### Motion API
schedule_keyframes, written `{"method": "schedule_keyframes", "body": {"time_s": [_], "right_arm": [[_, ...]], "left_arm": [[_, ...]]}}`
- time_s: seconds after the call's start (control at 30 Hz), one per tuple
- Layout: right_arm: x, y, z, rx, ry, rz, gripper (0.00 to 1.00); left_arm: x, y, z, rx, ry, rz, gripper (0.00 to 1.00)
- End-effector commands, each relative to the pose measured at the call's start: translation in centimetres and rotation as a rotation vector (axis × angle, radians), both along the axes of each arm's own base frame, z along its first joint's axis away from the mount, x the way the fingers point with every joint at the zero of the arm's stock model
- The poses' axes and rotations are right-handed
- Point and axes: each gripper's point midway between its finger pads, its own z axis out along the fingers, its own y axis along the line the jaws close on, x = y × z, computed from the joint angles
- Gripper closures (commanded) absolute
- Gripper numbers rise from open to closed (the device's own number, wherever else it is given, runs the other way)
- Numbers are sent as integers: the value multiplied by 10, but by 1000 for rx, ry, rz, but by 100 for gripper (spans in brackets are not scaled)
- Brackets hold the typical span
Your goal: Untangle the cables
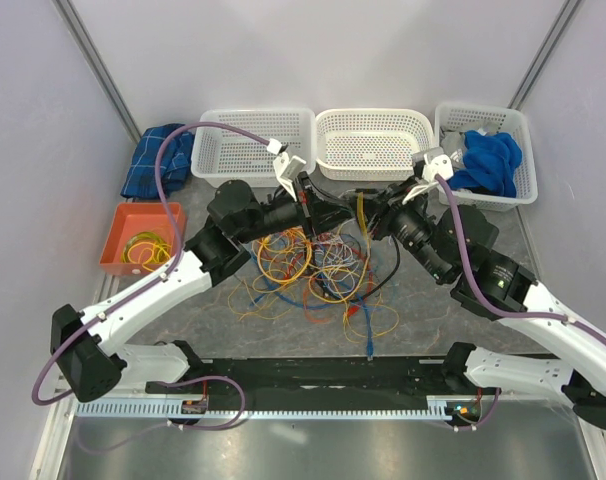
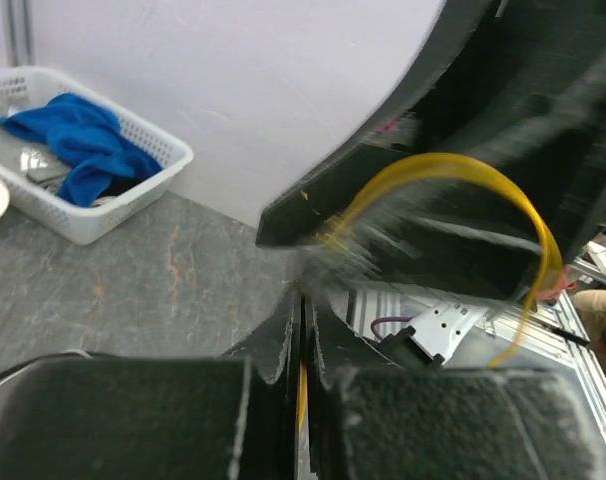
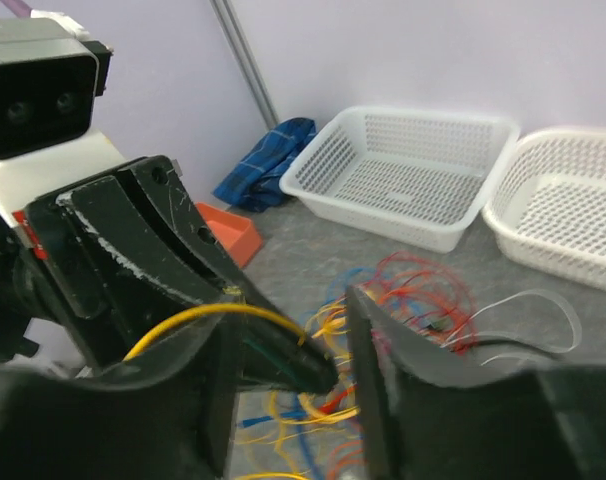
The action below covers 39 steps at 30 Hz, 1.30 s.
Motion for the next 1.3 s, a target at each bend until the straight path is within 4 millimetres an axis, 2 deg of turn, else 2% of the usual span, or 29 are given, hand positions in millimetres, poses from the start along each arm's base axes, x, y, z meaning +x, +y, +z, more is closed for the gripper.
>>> {"method": "schedule_keyframes", "body": {"time_s": [0.0,0.03,0.07,0.13,0.2,0.23,0.3,0.33,0.37,0.4,0.43,0.47,0.5,0.57,0.6,0.7,0.77,0.8,0.83,0.9,0.97,1.0,1.13,1.17,1.2,1.27], "right_arm": [[-2,-7,-2,5,-5,-14,37],[0,-9,-6,-6,2,-31,29],[1,-12,-6,-8,4,-42,9],[3,-16,-13,-32,18,-66,2],[4,-19,-19,-44,32,-86,2],[4,-22,-23,-52,42,-95,2],[7,-32,-32,-62,57,-147,2],[7,-37,-36,-55,67,-170,2],[9,-44,-45,-65,76,-205,2],[7,-53,-42,-44,68,-223,2],[6,-58,-42,-38,66,-240,2],[7,-64,-47,-43,67,-268,2],[3,-71,-44,-21,56,-272,2],[1,-76,-50,-26,52,-280,2],[-1,-81,-47,-11,45,-284,2],[-2,-84,-57,-24,45,-289,2],[-2,-84,-66,-41,52,-288,2],[-3,-84,-67,-37,47,-287,2],[-2,-85,-69,-41,46,-288,2],[-2,-83,-75,-59,45,-284,2],[-1,-82,-77,-66,45,-284,2],[-1,-83,-77,-66,42,-284,2],[-2,-78,-81,-69,43,-264,2],[-2,-78,-83,-69,45,-263,2],[-2,-77,-84,-66,45,-258,2],[-3,-74,-89,-64,53,-246,2]], "left_arm": [[9,12,25,1,-52,97,98],[12,14,23,27,-38,116,98],[19,17,25,35,-27,160,98],[26,23,30,47,-14,217,98],[40,33,25,88,28,310,98],[45,40,33,86,32,347,98],[62,58,26,137,89,469,98],[75,75,38,117,107,544,98],[80,85,28,158,157,574,98],[87,99,37,129,197,627,98],[104,124,33,131,239,694,98],[112,140,31,124,279,737,98],[124,171,27,104,345,802,98],[131,197,23,87,395,847,98],[136,222,22,79,423,915,98],[139,259,29,76,429,1030,98],[139,274,34,78,422,1089,98],[139,283,45,67,404,1118,98],[141,289,42,83,421,1140,98],[139,304,61,68,398,1192,98],[143,319,59,86,424,1260,98],[142,329,70,67,411,1292,98],[147,363,66,76,462,1419,98],[149,369,59,86,486,1446,98],[150,386,55,85,500,1516,98],[153,399,37,102,554,1575,98]]}}
